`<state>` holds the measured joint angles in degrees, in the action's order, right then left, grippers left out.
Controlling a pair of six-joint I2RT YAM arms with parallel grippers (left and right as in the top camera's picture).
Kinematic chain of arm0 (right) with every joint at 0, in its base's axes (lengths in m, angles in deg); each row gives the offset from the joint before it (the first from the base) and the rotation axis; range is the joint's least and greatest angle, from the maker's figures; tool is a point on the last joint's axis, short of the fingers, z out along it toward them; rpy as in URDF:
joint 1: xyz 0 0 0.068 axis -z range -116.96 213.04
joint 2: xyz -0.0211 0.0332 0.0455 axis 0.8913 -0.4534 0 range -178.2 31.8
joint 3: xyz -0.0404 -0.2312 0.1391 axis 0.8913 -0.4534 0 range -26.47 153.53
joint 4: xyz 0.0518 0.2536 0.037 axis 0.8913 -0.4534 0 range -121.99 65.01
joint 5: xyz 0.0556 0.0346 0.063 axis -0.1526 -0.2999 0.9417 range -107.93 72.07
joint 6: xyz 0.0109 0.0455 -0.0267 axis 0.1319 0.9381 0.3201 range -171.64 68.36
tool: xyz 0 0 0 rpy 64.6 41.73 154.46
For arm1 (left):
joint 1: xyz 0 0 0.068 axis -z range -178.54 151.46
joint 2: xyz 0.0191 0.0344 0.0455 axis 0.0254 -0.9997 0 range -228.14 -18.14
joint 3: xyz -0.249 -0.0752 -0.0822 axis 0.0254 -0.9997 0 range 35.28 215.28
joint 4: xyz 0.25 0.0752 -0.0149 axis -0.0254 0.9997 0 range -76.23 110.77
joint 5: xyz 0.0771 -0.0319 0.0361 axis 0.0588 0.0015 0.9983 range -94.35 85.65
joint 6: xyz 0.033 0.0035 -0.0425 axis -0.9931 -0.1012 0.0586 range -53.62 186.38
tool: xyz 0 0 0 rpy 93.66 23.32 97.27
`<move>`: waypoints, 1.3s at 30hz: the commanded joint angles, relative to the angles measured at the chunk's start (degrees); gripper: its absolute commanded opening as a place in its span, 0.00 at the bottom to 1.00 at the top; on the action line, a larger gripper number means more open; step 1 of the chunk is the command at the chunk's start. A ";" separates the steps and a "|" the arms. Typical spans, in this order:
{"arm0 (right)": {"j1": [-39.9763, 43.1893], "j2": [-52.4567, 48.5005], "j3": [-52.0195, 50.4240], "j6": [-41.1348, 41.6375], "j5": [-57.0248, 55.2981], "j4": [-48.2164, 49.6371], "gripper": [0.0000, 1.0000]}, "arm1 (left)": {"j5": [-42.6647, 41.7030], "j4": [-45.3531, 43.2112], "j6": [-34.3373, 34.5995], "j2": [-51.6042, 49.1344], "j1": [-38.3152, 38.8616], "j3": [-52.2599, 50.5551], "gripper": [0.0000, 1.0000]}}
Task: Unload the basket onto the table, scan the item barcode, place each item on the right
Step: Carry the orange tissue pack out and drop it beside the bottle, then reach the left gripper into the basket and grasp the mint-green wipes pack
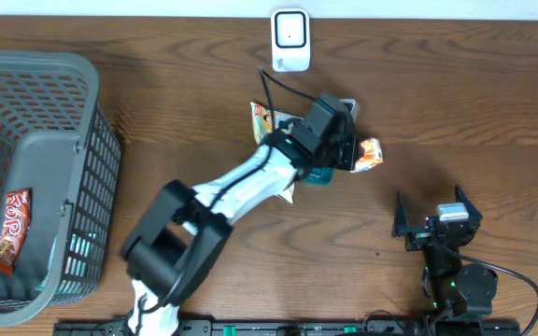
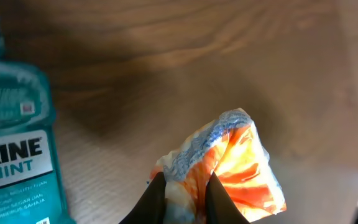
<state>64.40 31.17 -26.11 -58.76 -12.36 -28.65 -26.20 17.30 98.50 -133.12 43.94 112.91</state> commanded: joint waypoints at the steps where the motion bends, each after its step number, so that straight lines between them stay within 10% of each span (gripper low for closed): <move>1: -0.20 0.24 -0.04 -0.04 -0.09 -0.22 0.99 | 5.46 -0.70 4.68 -2.08 0.44 0.39 0.17; 12: -0.20 0.24 -0.04 -0.04 -0.09 -0.24 0.99 | 4.42 -0.50 4.48 -1.29 -0.44 2.93 0.77; 21: -0.20 0.24 -0.04 -0.04 -0.09 -0.24 0.99 | 3.54 9.14 -9.14 12.96 -4.98 8.17 0.79; 27: -0.20 0.24 -0.04 -0.04 -0.09 -0.24 0.99 | 24.90 21.62 -17.97 30.14 -11.26 9.09 0.80; 39: -0.20 0.24 -0.04 -0.04 -0.09 -0.24 0.99 | 42.95 38.12 -7.23 47.71 -41.90 9.07 0.80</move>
<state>64.40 31.17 -26.11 -58.76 -12.39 -28.63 11.68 50.65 83.86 -86.20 11.83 121.50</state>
